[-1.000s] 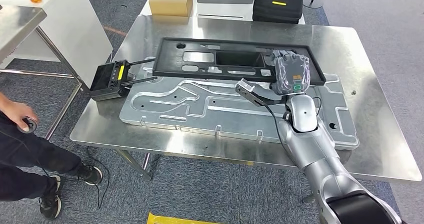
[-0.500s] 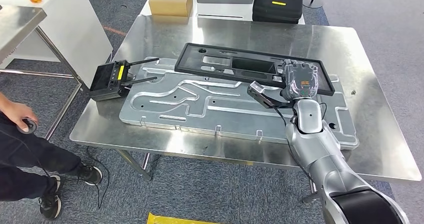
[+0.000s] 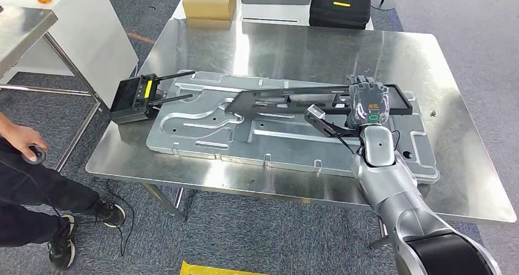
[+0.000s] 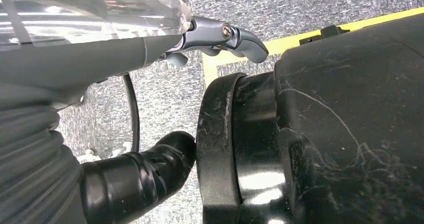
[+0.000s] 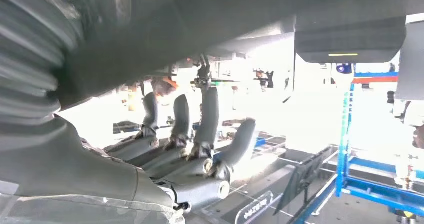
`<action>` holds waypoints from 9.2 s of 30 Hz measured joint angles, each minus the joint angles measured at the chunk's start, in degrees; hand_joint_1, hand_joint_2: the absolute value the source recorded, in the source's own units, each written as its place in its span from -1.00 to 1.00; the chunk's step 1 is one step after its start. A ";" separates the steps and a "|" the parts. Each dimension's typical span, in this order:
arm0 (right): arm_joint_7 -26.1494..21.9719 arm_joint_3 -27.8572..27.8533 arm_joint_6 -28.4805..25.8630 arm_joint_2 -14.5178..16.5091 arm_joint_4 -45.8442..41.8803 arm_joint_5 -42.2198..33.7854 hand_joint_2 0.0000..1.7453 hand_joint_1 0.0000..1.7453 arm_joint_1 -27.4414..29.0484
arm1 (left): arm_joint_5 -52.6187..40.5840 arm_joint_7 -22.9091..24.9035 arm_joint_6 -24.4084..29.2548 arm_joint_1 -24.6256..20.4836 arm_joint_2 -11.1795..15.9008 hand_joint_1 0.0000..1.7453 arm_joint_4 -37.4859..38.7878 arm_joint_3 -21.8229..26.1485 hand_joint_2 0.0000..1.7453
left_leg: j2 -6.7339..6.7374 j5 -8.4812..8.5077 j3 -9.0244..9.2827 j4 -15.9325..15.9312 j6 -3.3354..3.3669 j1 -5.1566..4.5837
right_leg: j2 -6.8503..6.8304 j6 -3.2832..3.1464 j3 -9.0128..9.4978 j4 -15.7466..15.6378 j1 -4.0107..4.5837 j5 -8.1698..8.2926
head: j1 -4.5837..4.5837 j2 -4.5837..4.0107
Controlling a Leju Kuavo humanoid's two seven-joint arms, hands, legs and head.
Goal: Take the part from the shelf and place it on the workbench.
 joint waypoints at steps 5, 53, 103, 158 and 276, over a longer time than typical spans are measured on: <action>0.00 0.00 0.15 0.03 0.24 0.35 -1.00 -1.00 -0.03 | 0.00 0.00 0.01 -0.03 0.00 -1.00 0.00 -0.19 -1.00 | 0.00 0.00 -0.02 0.00 0.00 0.00 | -0.01 0.00 0.02 0.00 0.00 0.00 | 0.01 0.00; -9.06 11.61 6.58 -9.67 -44.71 -13.23 -1.00 -1.00 18.31 | 0.27 1.39 2.91 0.57 -0.09 -1.00 0.00 0.68 -1.00 | 0.01 -0.14 0.12 -0.03 0.00 -0.05 | 0.00 0.09 0.16 -0.04 -0.03 -0.08 | 0.01 0.00; -46.06 -11.34 -2.08 6.95 -58.16 -52.84 1.00 -1.00 45.20 | 0.04 3.22 4.87 0.19 -0.16 -1.00 0.00 -2.22 -1.00 | 0.28 -3.07 -3.91 9.48 -1.56 0.52 | -0.54 -0.22 0.88 0.61 -0.79 -1.27 | 0.19 0.00; -45.23 -11.39 -2.08 6.83 -57.91 -56.16 1.00 -1.00 45.78 | 0.02 2.82 4.68 -0.09 -0.27 -1.00 0.00 -3.44 -1.00 | 0.36 0.03 -5.53 5.35 -0.84 -0.23 | -1.09 -0.34 4.05 -1.06 -0.89 -2.63 | 0.16 0.00; -45.91 -11.39 -1.55 8.62 -57.45 -59.66 -1.00 -1.00 50.62 | 0.02 1.85 5.81 -0.14 -1.70 -1.00 -0.07 -6.48 -1.00 | 1.11 3.05 -4.20 1.56 -0.26 0.98 | -0.48 2.25 7.24 -0.57 -0.97 -6.02 | -0.27 0.00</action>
